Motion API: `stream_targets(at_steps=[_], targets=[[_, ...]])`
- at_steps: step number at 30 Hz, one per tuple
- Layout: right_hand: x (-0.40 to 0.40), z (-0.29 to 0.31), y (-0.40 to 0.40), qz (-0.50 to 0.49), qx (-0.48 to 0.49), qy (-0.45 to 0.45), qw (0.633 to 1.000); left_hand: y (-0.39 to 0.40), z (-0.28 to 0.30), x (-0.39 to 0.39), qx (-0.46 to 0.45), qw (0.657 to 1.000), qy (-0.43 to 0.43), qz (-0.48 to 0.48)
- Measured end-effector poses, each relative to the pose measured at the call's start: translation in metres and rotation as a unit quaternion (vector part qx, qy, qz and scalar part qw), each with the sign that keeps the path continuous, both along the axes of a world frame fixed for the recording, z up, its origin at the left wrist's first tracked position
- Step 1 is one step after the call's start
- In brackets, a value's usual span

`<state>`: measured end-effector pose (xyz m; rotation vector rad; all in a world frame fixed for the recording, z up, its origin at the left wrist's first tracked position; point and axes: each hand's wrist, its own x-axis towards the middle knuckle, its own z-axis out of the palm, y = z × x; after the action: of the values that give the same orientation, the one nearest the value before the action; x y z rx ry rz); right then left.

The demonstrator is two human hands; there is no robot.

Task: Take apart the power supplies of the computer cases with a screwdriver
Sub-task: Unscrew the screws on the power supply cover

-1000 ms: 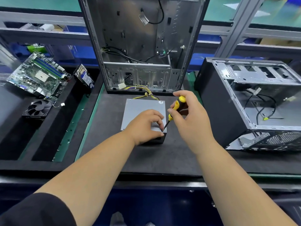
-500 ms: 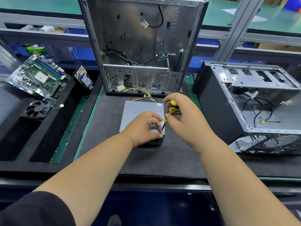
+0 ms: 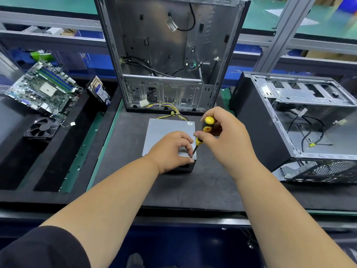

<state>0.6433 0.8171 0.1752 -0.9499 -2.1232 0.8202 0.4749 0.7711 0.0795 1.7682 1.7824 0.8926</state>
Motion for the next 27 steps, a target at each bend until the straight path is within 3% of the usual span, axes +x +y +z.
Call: stream_targets(at_steps=[5, 10, 16, 23, 27], targets=[[-0.001, 0.006, 0.001, 0.025, -0.006, -0.009, 1.000, 0.001, 0.001, 0.000, -0.003, 1.000, 0.009, -0.002], [0.000, 0.008, 0.000, 0.085, -0.078, -0.007, 0.993, 0.000, 0.003, 0.001, -0.005, 1.000, 0.001, -0.004], [-0.007, 0.000, -0.003, 0.027, 0.055, 0.000, 0.998, 0.000, 0.003, 0.000, -0.004, 1.000, 0.003, -0.016], [-0.003, 0.000, -0.003, 0.007, -0.013, 0.038, 0.999, 0.000, 0.002, 0.000, -0.007, 1.000, -0.005, -0.004], [-0.003, -0.002, -0.003, 0.012, 0.006, 0.021, 1.000, -0.002, 0.003, 0.000, -0.012, 1.000, -0.014, -0.002]])
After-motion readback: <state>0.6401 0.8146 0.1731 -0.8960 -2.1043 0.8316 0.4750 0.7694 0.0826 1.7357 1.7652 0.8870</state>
